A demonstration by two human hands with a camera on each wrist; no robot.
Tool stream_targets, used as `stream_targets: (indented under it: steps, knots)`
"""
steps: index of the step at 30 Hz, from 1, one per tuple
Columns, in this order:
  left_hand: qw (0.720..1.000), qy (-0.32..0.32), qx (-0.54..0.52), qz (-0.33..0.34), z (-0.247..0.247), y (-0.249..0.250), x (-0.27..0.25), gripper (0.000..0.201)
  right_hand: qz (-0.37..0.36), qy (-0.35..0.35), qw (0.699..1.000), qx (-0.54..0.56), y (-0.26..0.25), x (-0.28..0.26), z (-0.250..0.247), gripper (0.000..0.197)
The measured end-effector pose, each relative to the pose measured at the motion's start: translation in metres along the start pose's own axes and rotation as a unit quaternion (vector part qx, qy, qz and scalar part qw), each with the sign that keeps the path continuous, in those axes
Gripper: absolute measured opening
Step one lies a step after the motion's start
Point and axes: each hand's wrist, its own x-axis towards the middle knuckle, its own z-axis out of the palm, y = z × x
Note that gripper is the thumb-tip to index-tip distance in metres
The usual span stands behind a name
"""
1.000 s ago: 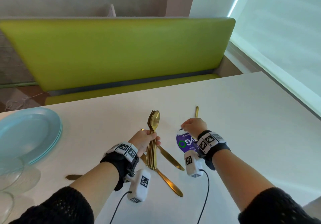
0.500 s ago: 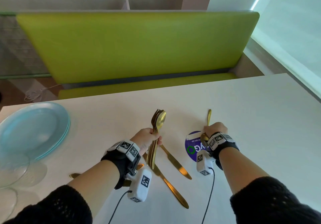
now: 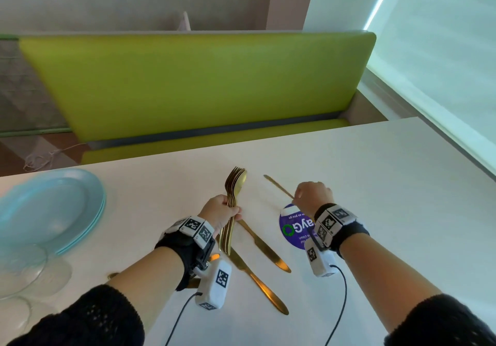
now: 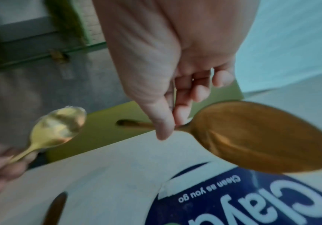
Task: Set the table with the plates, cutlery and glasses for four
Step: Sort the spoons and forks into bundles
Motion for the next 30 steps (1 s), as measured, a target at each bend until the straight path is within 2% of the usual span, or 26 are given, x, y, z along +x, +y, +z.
stream_targets:
  steps: [2,6,11,14,19,22,26,30]
  knots:
    - [0.999,0.023,0.040,0.021,-0.005,0.001,-0.005,0.011,-0.103,0.017,0.990,-0.094,-0.010,-0.019,-0.008,0.020]
    - [0.996,0.014,0.080,0.042,-0.021,-0.001,-0.027,0.009,-0.268,0.052,0.936,-0.221,-0.038,-0.064,-0.009,0.023]
    - [0.992,-0.065,0.099,0.034,-0.045,-0.016,-0.065,0.017,-0.379,0.078,0.879,-0.280,-0.088,-0.118,0.003,0.025]
    - [0.987,-0.112,0.110,0.034,-0.064,-0.031,-0.092,0.023,-0.402,0.103,0.850,-0.324,-0.117,-0.148,0.005,0.010]
    - [0.973,-0.141,0.172,0.057,-0.103,-0.057,-0.135,0.023,-0.436,0.152,0.825,-0.324,-0.159,-0.192,0.021,0.016]
    - [0.970,-0.138,0.190,0.066,-0.129,-0.078,-0.159,0.023,-0.445,0.160,0.823,-0.313,-0.189,-0.230,0.027,0.019]
    - [0.963,-0.154,0.208,0.073,-0.162,-0.109,-0.189,0.021,-0.453,0.137,0.828,-0.302,-0.222,-0.275,0.045,0.019]
    - [0.960,-0.148,0.227,0.068,-0.186,-0.139,-0.209,0.031,-0.440,0.134,0.841,-0.286,-0.247,-0.308,0.067,0.019]
